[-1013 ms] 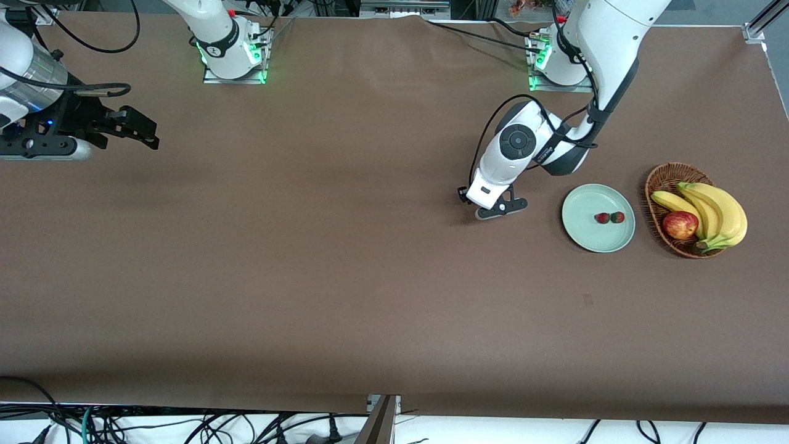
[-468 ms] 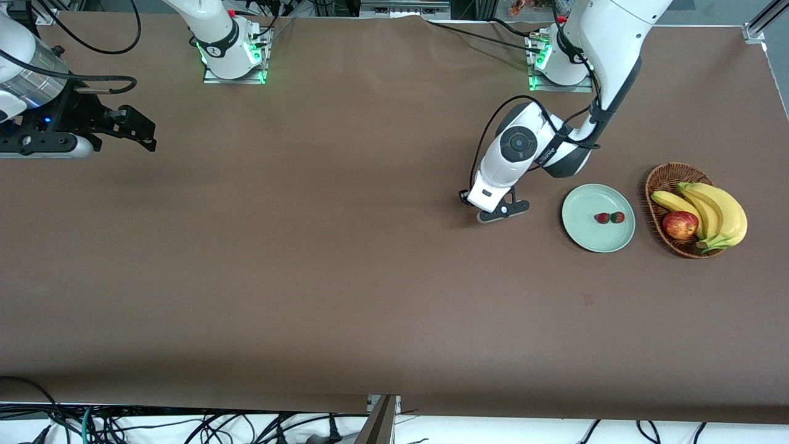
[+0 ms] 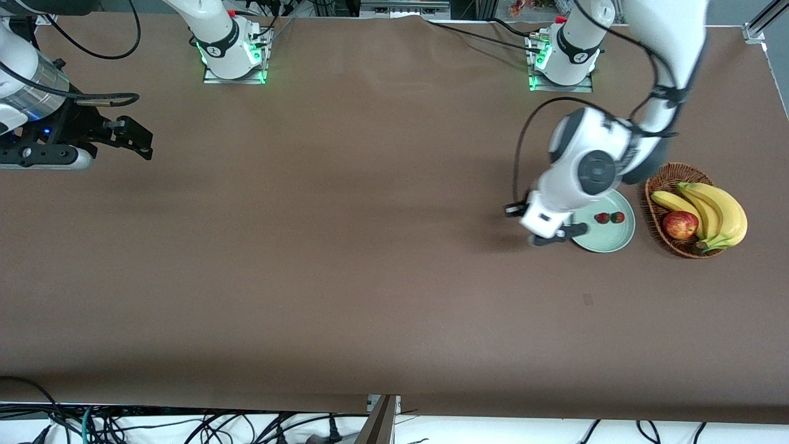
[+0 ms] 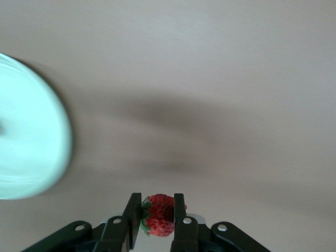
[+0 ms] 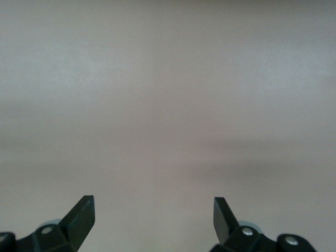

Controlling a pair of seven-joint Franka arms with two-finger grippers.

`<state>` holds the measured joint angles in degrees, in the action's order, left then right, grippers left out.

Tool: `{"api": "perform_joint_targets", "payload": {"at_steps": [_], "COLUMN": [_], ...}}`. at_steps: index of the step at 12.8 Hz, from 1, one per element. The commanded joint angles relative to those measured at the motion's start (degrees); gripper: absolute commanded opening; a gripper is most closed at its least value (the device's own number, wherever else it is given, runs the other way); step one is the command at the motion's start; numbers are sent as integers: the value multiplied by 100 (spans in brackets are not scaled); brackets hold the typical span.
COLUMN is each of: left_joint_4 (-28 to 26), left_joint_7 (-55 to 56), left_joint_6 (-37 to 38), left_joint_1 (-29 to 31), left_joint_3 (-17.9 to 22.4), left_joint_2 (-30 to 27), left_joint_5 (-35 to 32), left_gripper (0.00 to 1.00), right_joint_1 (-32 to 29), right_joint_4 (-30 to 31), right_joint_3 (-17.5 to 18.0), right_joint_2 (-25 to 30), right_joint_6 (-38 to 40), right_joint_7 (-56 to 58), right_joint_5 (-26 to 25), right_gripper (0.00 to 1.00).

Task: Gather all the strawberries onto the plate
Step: 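Lower the strawberry onto the green plate and open the left gripper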

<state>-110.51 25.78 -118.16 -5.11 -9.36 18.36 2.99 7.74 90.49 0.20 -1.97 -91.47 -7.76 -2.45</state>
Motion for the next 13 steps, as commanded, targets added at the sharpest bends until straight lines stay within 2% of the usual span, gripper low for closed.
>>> {"api": "perform_joint_targets", "payload": {"at_steps": [1,3,4,6,8,9,10,13], "left_joint_4": [-172,-181,-303,-654,-770,-753,-700,-569], "left_joint_7": [-1694,-2408,-2629,-2754,-2754,-2754,-2763,-2754], "left_joint_6": [293,110,-161,-855,-1060,-1078,-1043,-886], "left_joint_1": [-16,1,10,54,45,45,37,37], "left_joint_3": [906,1312,1392,1419,1419,1419,1419,1419], "left_joint_2": [-246,-1,96,255,334,378,396,73], "left_joint_5": [289,298,289,289,289,289,281,272], "left_gripper": [19,19,19,19,22,55,100,100], "right_joint_1": [-27,-19,16,-1,-1,8,8,17], "right_joint_4": [-190,-190,-190,-190,-190,-190,-190,-190], "right_joint_3": [-20,-20,-12,-11,-11,-11,-11,-3], "right_joint_2": [-66,-67,-67,-58,-67,-67,-67,-67], "right_joint_6": [50,59,59,129,120,120,120,120], "right_joint_7": [73,56,12,12,47,47,47,38], "right_joint_5": [-89,-63,-37,-10,-10,-10,-10,16], "right_gripper": [100,100,100,100,100,100,100,100]}}
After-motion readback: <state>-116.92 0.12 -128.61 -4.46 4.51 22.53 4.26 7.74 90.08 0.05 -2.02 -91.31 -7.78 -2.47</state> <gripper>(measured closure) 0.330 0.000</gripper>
